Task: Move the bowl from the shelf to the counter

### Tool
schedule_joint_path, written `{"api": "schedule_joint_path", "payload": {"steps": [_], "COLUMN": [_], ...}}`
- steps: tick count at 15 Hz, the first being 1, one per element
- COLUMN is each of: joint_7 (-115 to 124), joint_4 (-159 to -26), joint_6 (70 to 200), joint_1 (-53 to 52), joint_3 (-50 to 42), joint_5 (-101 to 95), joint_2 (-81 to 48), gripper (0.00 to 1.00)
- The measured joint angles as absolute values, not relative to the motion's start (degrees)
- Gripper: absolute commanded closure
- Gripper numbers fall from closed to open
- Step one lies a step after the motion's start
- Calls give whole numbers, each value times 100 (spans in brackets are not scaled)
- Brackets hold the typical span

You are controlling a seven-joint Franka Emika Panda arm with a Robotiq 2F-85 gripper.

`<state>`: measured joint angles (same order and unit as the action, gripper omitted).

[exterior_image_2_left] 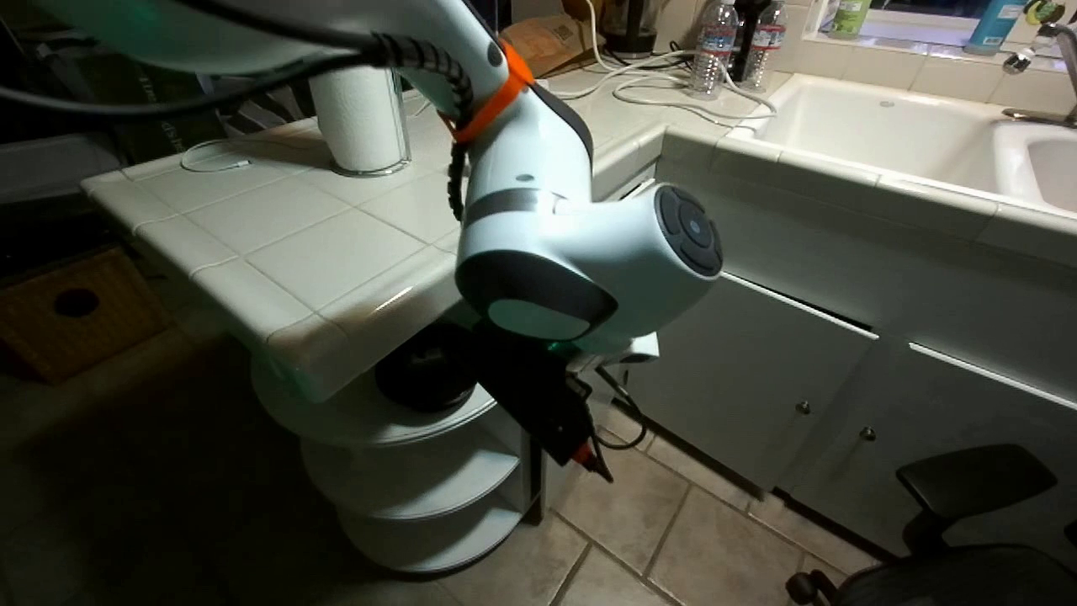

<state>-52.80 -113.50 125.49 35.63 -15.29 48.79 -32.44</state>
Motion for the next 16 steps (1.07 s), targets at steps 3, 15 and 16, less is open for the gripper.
{"api": "schedule_joint_path", "payload": {"steps": [3, 15, 16], "joint_7": [-5659, -5854, -5854], "joint_4": [-10978, -9622, -9551], "joint_6": [12445, 12399, 12399], "joint_1": [3926, 4107, 4103], "joint_3": [-1187, -368, -341], "joint_5": [5108, 5441, 5441], "joint_2": [-3735, -5263, -5358], "gripper": [0, 0, 0]}}
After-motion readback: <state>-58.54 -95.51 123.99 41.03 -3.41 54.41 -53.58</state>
